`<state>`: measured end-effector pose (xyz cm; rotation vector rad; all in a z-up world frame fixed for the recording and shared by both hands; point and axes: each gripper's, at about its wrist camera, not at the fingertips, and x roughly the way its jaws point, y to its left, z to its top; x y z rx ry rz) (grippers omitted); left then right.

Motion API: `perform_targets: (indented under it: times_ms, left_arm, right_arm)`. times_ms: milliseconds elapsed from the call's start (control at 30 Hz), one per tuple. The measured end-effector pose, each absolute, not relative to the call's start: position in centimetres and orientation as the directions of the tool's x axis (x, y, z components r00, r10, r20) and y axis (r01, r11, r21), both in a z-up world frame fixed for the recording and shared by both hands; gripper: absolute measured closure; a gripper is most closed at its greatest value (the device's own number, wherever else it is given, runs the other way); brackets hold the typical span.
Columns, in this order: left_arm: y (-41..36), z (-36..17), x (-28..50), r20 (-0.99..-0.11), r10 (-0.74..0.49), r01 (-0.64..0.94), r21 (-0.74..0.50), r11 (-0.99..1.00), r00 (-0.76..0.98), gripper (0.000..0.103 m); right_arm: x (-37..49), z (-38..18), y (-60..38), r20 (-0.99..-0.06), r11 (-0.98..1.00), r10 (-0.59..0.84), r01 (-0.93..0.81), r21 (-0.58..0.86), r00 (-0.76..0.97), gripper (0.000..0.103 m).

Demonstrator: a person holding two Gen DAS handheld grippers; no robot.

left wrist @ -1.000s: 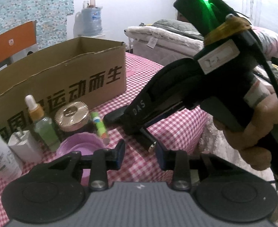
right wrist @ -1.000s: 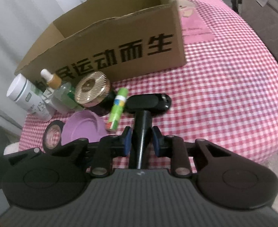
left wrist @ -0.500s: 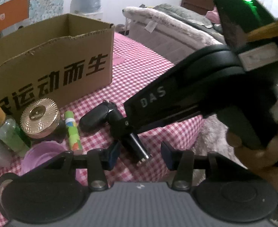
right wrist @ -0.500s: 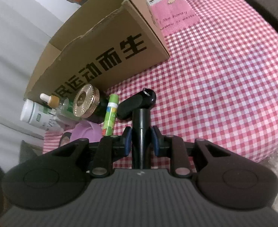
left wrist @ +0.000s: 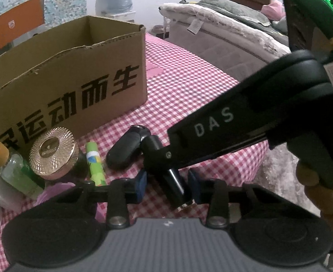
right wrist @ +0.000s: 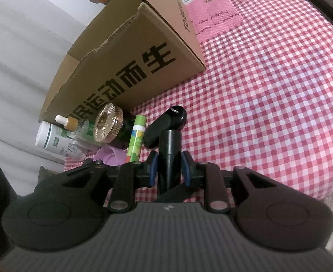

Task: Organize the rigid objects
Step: 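Move the right tool to the black tube and close its fingers on it, then lift the black tube with the right tool and carry it into the box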

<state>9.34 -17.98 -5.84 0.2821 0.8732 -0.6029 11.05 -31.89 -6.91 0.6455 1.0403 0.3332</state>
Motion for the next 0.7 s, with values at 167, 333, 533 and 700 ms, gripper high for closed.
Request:
perform_targets:
  times_ms: [167,333,533,700]
  left_arm:
    - [-17.9,-5.5,9.1,-0.781,-0.376,0.602,-0.001,0.799,0.499,0.074]
    - [-17.4,-4.6,8.5,-0.758,-0.390,0.597,-0.002,0.802,0.522,0.075]
    - [-15.7,-1.1,7.0,-0.687,-0.414,0.583,0.018,0.812,0.598,0.075]
    - [-12.9,4.5,6.7,-0.594,-0.396,0.533,0.065,0.844,0.700,0.075]
  right_arm:
    - [10.1,-6.4,-32.7,-0.661,0.750,0.556,0.039,0.660,0.503,0.082]
    - [8.7,-5.1,-32.6,-0.652,0.760,0.542,0.023,0.650,0.529,0.082]
    - [8.0,-1.4,-30.7,-0.621,0.792,0.516,-0.052,0.608,0.589,0.082]
    - [8.3,4.0,-28.2,-0.540,0.796,0.542,-0.189,0.575,0.644,0.082]
